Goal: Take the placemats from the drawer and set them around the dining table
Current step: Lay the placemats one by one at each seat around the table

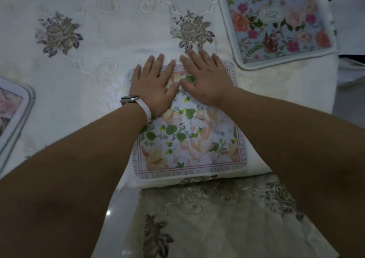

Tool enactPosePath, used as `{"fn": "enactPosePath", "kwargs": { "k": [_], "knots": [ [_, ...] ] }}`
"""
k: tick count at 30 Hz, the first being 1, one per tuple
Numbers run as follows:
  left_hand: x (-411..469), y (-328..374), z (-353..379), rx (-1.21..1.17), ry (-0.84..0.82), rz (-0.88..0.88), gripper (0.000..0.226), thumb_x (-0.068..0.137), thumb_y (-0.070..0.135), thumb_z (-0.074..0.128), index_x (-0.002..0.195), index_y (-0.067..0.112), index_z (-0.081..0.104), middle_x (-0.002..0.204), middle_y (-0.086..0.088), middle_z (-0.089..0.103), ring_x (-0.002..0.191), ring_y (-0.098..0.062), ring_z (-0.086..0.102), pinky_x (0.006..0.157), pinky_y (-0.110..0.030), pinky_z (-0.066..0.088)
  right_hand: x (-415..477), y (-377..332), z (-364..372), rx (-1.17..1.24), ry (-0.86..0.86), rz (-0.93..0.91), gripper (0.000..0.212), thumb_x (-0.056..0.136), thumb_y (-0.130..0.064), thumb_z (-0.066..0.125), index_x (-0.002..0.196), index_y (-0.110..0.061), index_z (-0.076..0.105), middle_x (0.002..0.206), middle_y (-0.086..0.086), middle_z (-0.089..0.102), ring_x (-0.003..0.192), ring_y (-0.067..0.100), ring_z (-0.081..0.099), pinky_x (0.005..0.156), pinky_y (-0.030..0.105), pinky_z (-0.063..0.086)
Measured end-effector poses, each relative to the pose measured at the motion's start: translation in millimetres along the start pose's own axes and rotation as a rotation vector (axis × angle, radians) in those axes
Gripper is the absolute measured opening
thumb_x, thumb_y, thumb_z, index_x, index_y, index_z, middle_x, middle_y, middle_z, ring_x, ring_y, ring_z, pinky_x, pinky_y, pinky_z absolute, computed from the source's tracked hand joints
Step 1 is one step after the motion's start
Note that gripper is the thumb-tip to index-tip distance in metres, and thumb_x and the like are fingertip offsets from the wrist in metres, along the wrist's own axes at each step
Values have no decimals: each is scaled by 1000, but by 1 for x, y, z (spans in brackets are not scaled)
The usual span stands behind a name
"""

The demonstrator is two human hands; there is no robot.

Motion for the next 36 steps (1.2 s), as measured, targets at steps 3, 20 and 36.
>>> {"fn": "enactPosePath", "kwargs": {
  "k": [3, 20, 36],
  "knots": [
    [-1, -4, -2, -16, 8, -59, 69, 92, 70, 13, 153, 39, 10, 164, 2, 5, 149, -19, 0, 118, -48, 0, 1, 3, -2, 11, -1, 16, 72, 94, -63, 18, 157, -29, 13, 167, 1, 8, 152, 25, 4, 121, 49, 4],
    [-101, -12, 8, -33, 2, -98, 75, 95, 62, 21, 155, 21, 4, 164, -7, -1, 149, -23, -5, 119, -44, 2, -96, 18, 19, 22, 4, 175, 76, 96, -61, 19, 157, -18, 5, 166, 11, -1, 151, 31, -6, 120, 43, -5],
    [-156, 76, 32, 85, -179, 404, 94, 87, 78, 19, 155, 14, 9, 163, -7, 1, 149, -22, -8, 119, -51, 2, -170, -53, 41, -73, -90, 18, 78, 95, -64, 11, 157, -18, 7, 165, 7, -1, 150, 26, -11, 121, 49, -6]
  ]
}}
Point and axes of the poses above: each hand's wrist, its own x-axis towards the middle knuckle, its own z-axis out of the palm, y = z × x, the point moved 6 cm from there along x, towards the middle knuckle
